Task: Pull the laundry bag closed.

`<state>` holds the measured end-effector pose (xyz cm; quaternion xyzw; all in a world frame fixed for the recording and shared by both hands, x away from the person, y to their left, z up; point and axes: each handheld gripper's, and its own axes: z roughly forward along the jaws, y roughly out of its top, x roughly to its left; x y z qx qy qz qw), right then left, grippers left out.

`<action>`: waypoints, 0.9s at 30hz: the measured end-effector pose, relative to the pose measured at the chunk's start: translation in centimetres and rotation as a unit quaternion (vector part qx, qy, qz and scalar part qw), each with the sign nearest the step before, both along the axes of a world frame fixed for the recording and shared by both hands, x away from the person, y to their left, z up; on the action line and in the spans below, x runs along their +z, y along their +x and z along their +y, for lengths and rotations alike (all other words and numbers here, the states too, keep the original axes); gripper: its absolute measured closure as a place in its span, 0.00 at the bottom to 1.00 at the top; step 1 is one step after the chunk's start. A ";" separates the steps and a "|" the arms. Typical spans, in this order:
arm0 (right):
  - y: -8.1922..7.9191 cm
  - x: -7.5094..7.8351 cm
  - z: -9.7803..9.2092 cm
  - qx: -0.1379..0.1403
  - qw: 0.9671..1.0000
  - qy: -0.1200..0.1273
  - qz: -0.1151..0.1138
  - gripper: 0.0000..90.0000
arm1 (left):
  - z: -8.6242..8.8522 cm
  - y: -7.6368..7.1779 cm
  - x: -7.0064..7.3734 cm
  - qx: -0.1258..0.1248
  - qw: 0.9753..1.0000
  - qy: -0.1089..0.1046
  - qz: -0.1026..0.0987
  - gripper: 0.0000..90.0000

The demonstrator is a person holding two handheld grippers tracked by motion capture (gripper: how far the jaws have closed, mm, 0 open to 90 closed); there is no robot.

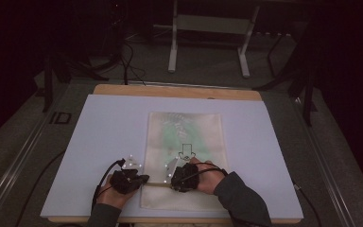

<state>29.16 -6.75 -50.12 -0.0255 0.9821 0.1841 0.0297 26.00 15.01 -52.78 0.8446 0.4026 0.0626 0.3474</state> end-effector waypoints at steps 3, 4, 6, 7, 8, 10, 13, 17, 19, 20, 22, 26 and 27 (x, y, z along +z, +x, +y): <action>0.0 0.0 -0.1 -0.001 1.000 0.000 0.001 0.92 | 0.0 0.0 0.0 0.000 1.000 0.001 0.000 1.00; 0.0 0.0 -0.3 -0.003 1.000 0.001 0.002 0.92 | 0.0 0.0 0.0 0.000 1.000 0.000 0.000 1.00; 0.0 0.0 -0.4 -0.002 1.000 0.000 0.002 0.92 | 0.0 0.0 0.0 0.000 1.000 0.000 0.001 1.00; 0.0 0.0 -0.4 -0.002 1.000 0.000 0.002 0.92 | 0.0 0.0 0.0 0.000 1.000 0.000 0.000 1.00; 0.0 0.0 -0.4 -0.002 1.000 -0.001 0.003 0.92 | 0.0 0.0 0.0 0.000 1.000 0.000 0.000 1.00; 0.0 0.1 -0.4 -0.002 1.000 -0.002 0.002 0.92 | 0.0 0.0 0.0 0.000 1.000 0.000 0.001 1.00; 0.0 0.0 -0.5 -0.001 1.000 -0.002 0.001 0.92 | 0.0 0.0 0.0 -0.001 1.000 0.000 0.000 1.00; 0.0 0.0 -0.7 -0.002 1.000 -0.002 0.003 0.92 | 0.0 0.0 0.0 0.000 1.000 -0.001 0.001 1.00; 0.0 0.1 -0.8 -0.003 1.000 -0.002 0.004 0.92 | 0.0 0.0 0.0 -0.001 1.000 0.000 0.000 1.00; 0.0 0.1 -0.9 -0.004 1.000 -0.003 0.004 0.92 | 0.0 0.0 0.0 0.000 1.000 0.000 0.001 1.00; 0.0 0.1 -0.9 -0.004 1.000 -0.005 0.004 0.92 | 0.0 0.0 0.0 -0.001 1.000 -0.001 0.001 1.00; 0.0 0.1 -1.1 -0.005 1.000 -0.006 0.003 0.92 | 0.0 0.0 0.0 0.000 1.000 -0.001 0.001 1.00; 0.0 0.1 -1.1 -0.005 1.000 -0.006 0.003 0.92 | 0.0 0.0 0.0 0.000 1.000 -0.001 0.001 1.00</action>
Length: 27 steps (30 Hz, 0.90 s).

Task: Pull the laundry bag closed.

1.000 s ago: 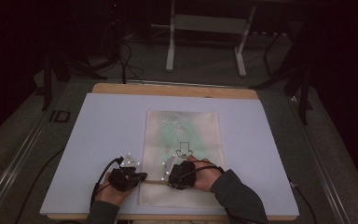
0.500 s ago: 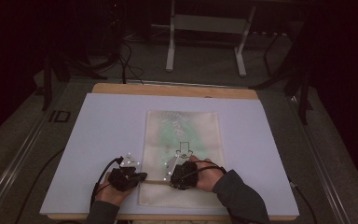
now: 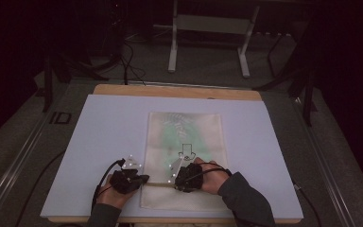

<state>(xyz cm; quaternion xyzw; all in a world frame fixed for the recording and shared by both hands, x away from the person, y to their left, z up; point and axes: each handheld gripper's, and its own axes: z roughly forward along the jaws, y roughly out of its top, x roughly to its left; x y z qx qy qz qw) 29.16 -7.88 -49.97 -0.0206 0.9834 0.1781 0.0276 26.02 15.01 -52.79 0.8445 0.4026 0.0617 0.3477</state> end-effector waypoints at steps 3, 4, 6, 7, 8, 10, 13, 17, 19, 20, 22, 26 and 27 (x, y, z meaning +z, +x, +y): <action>0.0 0.0 -0.1 -0.001 1.000 0.002 0.001 0.92 | 0.0 0.0 0.0 0.000 1.000 0.000 0.000 1.00; 0.0 0.0 -0.1 -0.001 1.000 0.002 0.001 0.92 | 0.0 0.0 0.0 0.000 1.000 0.001 -0.001 1.00; 0.0 0.0 0.0 -0.001 1.000 0.002 0.002 0.92 | 0.0 0.0 0.0 -0.001 1.000 0.001 0.000 1.00; 0.0 0.0 -0.1 -0.001 1.000 0.002 0.002 0.92 | 0.0 0.0 0.0 0.000 1.000 0.001 0.000 1.00; 0.0 0.1 -0.1 0.000 1.000 0.001 0.002 0.92 | 0.0 0.0 0.0 -0.001 1.000 0.001 0.000 1.00; 0.0 0.1 -0.1 0.000 1.000 0.001 0.001 0.92 | 0.0 0.0 0.0 -0.001 1.000 0.002 0.000 1.00; 0.0 0.1 -0.4 -0.001 1.000 0.000 0.002 0.92 | 0.0 0.0 0.0 -0.001 1.000 0.003 0.000 1.00; 0.0 0.1 -0.6 -0.002 1.000 -0.001 0.002 0.92 | 0.0 0.0 0.0 -0.001 1.000 0.002 0.000 1.00; 0.0 0.1 -0.7 -0.001 1.000 -0.004 0.002 0.92 | 0.0 0.0 0.0 -0.001 1.000 0.002 0.000 1.00; 0.0 0.1 -0.8 -0.005 1.000 -0.002 0.004 0.92 | 0.0 0.0 0.0 -0.001 1.000 0.003 0.000 1.00; 0.1 0.1 -0.9 -0.003 1.000 -0.004 0.003 0.92 | 0.0 0.0 0.0 -0.001 1.000 0.003 0.000 1.00; 0.0 0.2 -1.1 -0.005 1.000 -0.005 0.004 0.92 | 0.0 0.0 0.0 -0.001 1.000 0.003 0.000 1.00; 0.1 0.2 -1.1 -0.004 1.000 -0.005 0.003 0.92 | 0.0 0.0 0.0 -0.001 1.000 0.003 0.000 1.00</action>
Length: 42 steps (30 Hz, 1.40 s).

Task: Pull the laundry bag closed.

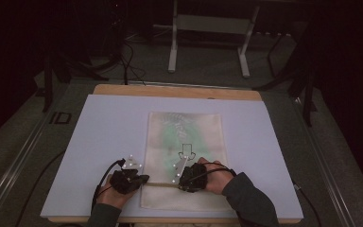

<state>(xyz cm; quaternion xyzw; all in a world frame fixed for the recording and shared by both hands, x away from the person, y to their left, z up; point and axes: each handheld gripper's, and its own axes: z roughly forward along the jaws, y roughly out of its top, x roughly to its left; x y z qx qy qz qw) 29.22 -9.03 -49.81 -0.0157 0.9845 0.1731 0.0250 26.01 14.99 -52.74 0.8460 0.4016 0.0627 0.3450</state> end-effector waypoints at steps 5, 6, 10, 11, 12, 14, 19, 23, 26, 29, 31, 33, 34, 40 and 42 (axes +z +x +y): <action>0.0 0.0 -0.3 -0.003 1.000 0.000 0.001 0.92 | 0.0 0.0 0.0 0.000 1.000 -0.001 0.000 1.00; 0.0 0.0 -0.4 -0.005 1.000 0.001 0.003 0.92 | 0.0 0.0 0.0 0.000 1.000 0.000 0.000 1.00; 0.0 0.0 -0.6 -0.005 1.000 -0.001 0.002 0.92 | 0.0 0.0 0.0 0.000 1.000 0.000 0.001 1.00; 0.1 0.0 -0.7 -0.005 1.000 0.001 0.003 0.92 | 0.0 0.0 0.0 0.000 1.000 0.000 0.001 1.00; 0.1 0.0 -0.7 -0.005 1.000 0.001 0.003 0.92 | 0.0 0.0 0.0 0.000 1.000 0.000 0.001 1.00; 0.0 0.1 -0.8 -0.008 1.000 0.000 0.003 0.92 | 0.0 0.0 0.0 0.000 1.000 -0.001 0.001 1.00; 0.0 0.1 -0.9 -0.007 1.000 -0.002 0.003 0.92 | 0.0 0.0 0.0 0.000 1.000 -0.001 0.001 1.00; 0.0 0.1 -1.1 -0.009 1.000 -0.004 0.004 0.92 | 0.0 0.0 0.0 0.000 1.000 -0.001 0.001 1.00; 0.0 0.1 -1.4 -0.009 1.000 -0.004 0.005 0.92 | 0.0 0.0 0.0 0.000 1.000 -0.001 0.001 1.00; 0.0 0.1 -1.5 -0.010 1.000 -0.003 0.005 0.92 | 0.0 0.0 0.0 0.000 1.000 -0.001 0.001 1.00; 0.0 0.1 -1.5 -0.010 1.000 -0.003 0.006 0.92 | 0.0 0.0 0.0 0.000 1.000 -0.001 0.001 1.00; 0.0 0.1 -1.6 -0.010 1.000 -0.006 0.005 0.92 | 0.0 0.0 0.0 0.000 1.000 -0.001 0.001 1.00; 0.0 0.1 -1.6 -0.010 1.000 -0.004 0.006 0.92 | 0.0 0.0 0.0 0.000 1.000 -0.001 0.001 1.00; 0.0 0.2 -1.8 -0.011 1.000 -0.008 0.005 0.92 | 0.0 0.0 0.0 0.000 1.000 -0.001 0.001 1.00; 0.0 0.2 -1.9 -0.010 1.000 -0.004 0.006 0.92 | 0.0 0.0 0.0 0.000 1.000 -0.001 0.001 1.00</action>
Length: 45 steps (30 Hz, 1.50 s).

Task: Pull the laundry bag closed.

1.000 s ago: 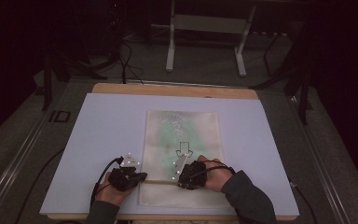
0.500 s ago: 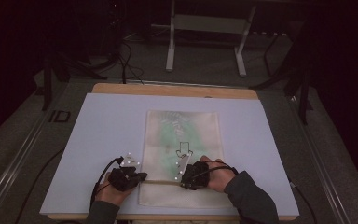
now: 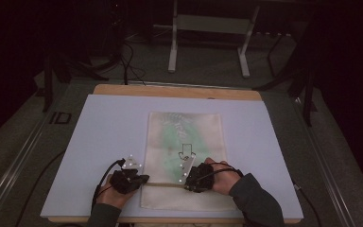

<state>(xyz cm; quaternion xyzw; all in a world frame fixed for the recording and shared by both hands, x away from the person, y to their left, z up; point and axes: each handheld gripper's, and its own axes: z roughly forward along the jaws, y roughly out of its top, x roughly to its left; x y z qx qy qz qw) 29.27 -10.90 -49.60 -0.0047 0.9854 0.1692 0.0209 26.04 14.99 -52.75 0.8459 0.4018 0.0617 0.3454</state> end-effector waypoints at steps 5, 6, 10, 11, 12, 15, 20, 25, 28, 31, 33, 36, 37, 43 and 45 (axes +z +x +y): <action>0.0 0.0 -0.2 -0.003 1.000 -0.003 0.001 0.92 | 0.0 0.0 0.0 0.000 1.000 0.000 0.000 1.00; 0.0 0.0 -0.2 -0.004 1.000 0.000 0.002 0.92 | 0.0 0.0 0.0 0.000 1.000 0.000 0.000 1.00; 0.0 0.0 -0.3 -0.003 1.000 -0.001 0.002 0.92 | 0.0 0.0 0.0 0.000 1.000 -0.001 0.000 1.00; 0.0 0.0 -0.4 -0.003 1.000 0.000 0.002 0.92 | 0.0 0.0 0.0 0.000 1.000 0.000 0.000 1.00; 0.0 0.0 -0.4 -0.003 1.000 0.000 0.002 0.92 | 0.0 0.0 0.0 0.000 1.000 0.000 0.000 1.00; 0.0 0.0 -0.4 -0.003 1.000 0.001 0.001 0.92 | 0.0 0.0 0.0 0.000 1.000 0.000 0.000 1.00; -0.1 0.0 -0.4 -0.005 1.000 0.002 0.004 0.92 | 0.0 0.0 0.0 0.001 1.000 -0.001 0.001 1.00; 0.0 0.1 -0.8 -0.007 1.000 -0.001 0.003 0.92 | 0.0 0.0 0.0 0.001 1.000 -0.001 0.001 1.00; 0.0 0.1 -1.0 -0.008 1.000 -0.002 0.003 0.92 | 0.0 0.0 0.0 0.000 1.000 -0.001 0.001 1.00; 0.0 0.1 -1.2 -0.011 1.000 -0.001 0.003 0.92 | 0.0 0.0 0.0 0.001 1.000 -0.001 0.001 1.00; 0.0 0.1 -1.3 -0.011 1.000 0.001 0.004 0.92 | 0.0 0.0 0.0 0.000 1.000 0.000 0.001 1.00; 0.0 0.1 -1.5 -0.013 1.000 0.000 0.004 0.92 | 0.0 0.0 0.0 0.001 1.000 0.000 0.001 1.00; 0.0 0.1 -1.5 -0.013 1.000 0.001 0.004 0.92 | 0.0 0.0 0.0 0.000 1.000 0.000 0.001 1.00; 0.0 0.1 -1.8 -0.015 1.000 -0.001 0.004 0.92 | 0.0 0.0 0.0 0.001 1.000 -0.001 0.001 1.00; 0.0 0.1 -2.0 -0.016 1.000 -0.002 0.004 0.92 | 0.0 0.0 0.0 0.001 1.000 -0.001 0.001 1.00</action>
